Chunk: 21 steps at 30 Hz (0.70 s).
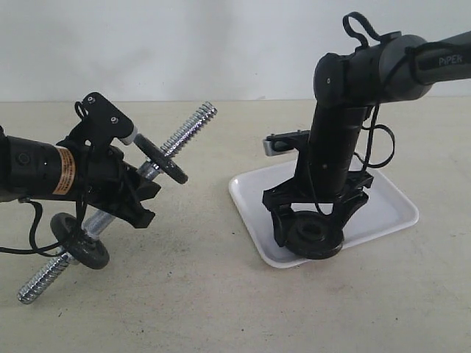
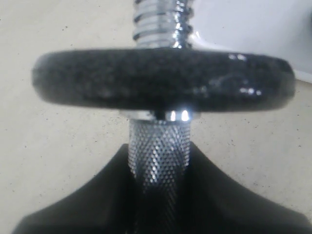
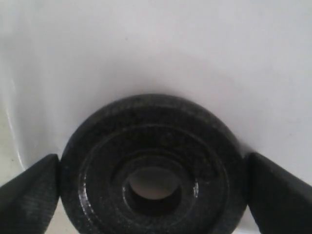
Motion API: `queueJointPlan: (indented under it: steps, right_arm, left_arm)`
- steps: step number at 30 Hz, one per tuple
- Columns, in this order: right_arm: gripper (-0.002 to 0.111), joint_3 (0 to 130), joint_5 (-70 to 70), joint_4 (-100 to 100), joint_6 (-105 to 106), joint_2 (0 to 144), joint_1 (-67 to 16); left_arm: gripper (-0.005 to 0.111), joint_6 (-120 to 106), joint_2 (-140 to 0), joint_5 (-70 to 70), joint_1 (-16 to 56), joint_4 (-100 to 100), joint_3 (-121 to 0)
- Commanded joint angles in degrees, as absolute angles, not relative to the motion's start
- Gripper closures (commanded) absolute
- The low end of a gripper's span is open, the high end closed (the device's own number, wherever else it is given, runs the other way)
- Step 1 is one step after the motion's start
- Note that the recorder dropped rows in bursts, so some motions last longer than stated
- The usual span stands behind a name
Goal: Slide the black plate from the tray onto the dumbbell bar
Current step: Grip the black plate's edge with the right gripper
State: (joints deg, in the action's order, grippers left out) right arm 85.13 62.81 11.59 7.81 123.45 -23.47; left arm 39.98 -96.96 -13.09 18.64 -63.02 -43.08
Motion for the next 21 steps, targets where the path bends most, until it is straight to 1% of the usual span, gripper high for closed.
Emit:
queueJointPlan:
  steps: [1,8,17,21]
  right_arm:
    - [0.107,84.0,57.4,12.9,7.6,124.7,-24.0]
    - [0.107,84.0,46.5,12.6,8.7,124.7,-24.0]
    - [0.107,84.0,45.3,12.4,10.0,126.0,-24.0]
    - [0.108,84.1,44.4,12.1,10.3,123.9,-24.0]
  left_arm:
    - [0.102,40.2,-93.7,-19.6,18.6,-61.5,-45.4]
    - [0.102,40.2,-93.7,-19.6,18.6,-61.5,-45.4]
    - [0.102,40.2,-93.7,-19.6,18.6,-61.5,-45.4]
    - [0.102,40.2,-93.7,-19.6,18.6,-61.5,-45.4]
